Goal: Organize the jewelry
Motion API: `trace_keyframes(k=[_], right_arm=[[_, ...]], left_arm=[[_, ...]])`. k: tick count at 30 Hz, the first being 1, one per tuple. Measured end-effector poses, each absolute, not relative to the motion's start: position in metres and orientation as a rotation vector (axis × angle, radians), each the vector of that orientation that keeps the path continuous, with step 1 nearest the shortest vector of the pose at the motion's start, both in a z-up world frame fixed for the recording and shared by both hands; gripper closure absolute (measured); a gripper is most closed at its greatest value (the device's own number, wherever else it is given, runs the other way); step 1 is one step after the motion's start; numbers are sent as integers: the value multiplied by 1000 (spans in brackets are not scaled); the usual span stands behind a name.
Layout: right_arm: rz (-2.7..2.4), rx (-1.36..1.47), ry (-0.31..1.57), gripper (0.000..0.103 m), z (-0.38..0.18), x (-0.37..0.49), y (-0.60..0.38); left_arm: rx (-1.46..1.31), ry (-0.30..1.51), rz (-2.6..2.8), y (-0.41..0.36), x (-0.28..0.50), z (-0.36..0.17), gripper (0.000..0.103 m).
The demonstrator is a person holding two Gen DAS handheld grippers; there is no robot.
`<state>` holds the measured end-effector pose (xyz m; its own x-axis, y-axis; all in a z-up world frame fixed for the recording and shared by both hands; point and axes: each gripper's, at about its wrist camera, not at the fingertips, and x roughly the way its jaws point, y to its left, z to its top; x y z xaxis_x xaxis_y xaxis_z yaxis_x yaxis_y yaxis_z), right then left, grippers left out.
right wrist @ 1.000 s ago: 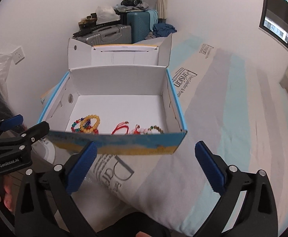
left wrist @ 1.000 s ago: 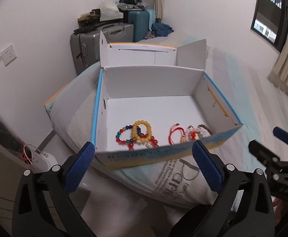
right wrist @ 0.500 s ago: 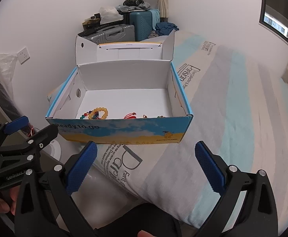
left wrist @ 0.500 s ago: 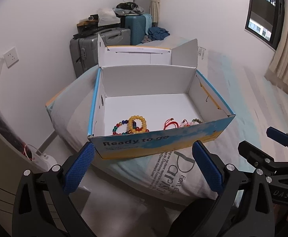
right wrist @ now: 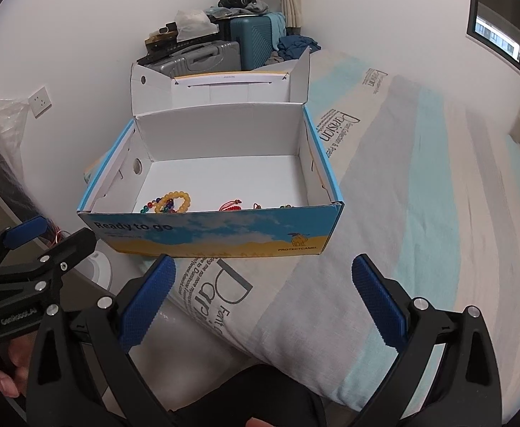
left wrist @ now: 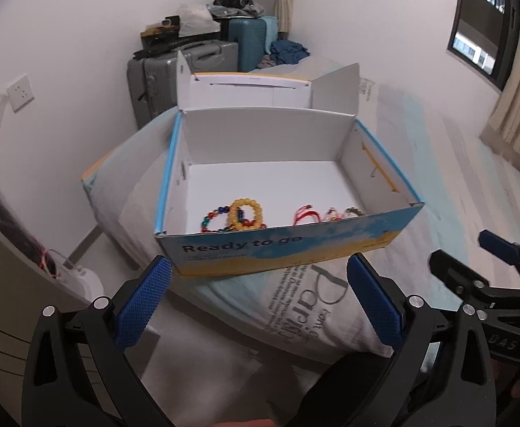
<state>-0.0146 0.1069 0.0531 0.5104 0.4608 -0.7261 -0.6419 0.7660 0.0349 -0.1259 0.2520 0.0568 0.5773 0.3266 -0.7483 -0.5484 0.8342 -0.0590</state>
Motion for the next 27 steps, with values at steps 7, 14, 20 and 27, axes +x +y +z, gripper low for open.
trace_keyframes(k=[7, 14, 20, 27], right_arm=[[673, -245, 797, 8, 54, -14, 107], [668, -235, 799, 8, 54, -14, 105], [665, -232, 804, 8, 53, -14, 105], [665, -225, 810, 8, 51, -12, 105]], left_arm=[[-292, 803, 531, 250, -126, 55, 6], [-277, 793, 548, 247, -126, 55, 6], [-238, 783, 562, 242, -126, 54, 6], [-236, 797, 532, 240, -124, 53, 6]])
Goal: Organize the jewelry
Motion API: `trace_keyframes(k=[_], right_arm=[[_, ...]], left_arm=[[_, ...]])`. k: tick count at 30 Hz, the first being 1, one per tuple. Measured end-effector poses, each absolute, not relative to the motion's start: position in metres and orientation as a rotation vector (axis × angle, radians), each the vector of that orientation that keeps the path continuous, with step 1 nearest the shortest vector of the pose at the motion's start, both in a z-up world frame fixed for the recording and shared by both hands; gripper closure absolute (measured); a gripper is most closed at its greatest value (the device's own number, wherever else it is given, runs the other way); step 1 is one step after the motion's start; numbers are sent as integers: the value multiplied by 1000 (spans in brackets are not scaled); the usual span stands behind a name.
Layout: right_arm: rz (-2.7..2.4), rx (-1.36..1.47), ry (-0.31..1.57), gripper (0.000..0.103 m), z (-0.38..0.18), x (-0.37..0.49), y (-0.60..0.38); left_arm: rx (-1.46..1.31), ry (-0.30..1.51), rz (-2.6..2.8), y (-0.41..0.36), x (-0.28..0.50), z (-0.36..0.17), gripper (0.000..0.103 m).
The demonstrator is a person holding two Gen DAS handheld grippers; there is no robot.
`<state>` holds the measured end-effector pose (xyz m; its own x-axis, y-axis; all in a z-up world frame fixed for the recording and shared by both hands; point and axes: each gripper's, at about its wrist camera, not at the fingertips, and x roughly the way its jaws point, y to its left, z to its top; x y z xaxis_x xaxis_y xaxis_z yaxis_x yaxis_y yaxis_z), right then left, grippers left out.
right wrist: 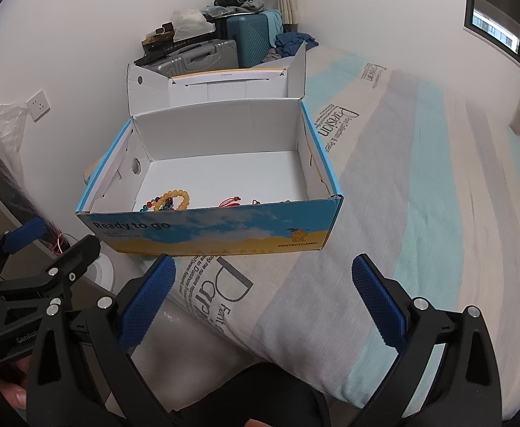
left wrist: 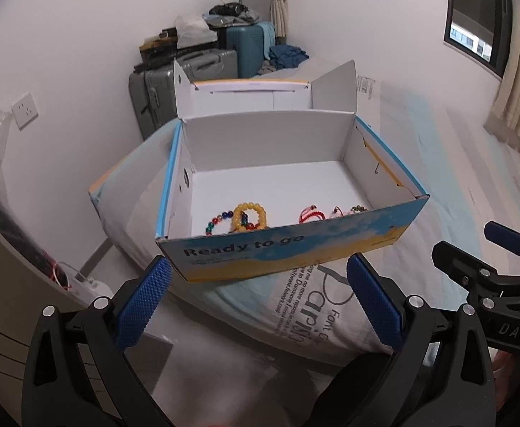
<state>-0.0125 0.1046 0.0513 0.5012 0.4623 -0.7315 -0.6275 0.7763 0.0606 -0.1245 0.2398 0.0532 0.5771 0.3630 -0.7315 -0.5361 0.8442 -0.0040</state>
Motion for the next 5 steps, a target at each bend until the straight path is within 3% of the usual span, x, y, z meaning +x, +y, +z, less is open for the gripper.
trace_keyframes(k=[5], right_arm=[[664, -221, 813, 8, 50, -12, 104]], left_arm=[[-249, 808, 537, 241, -124, 49, 6]])
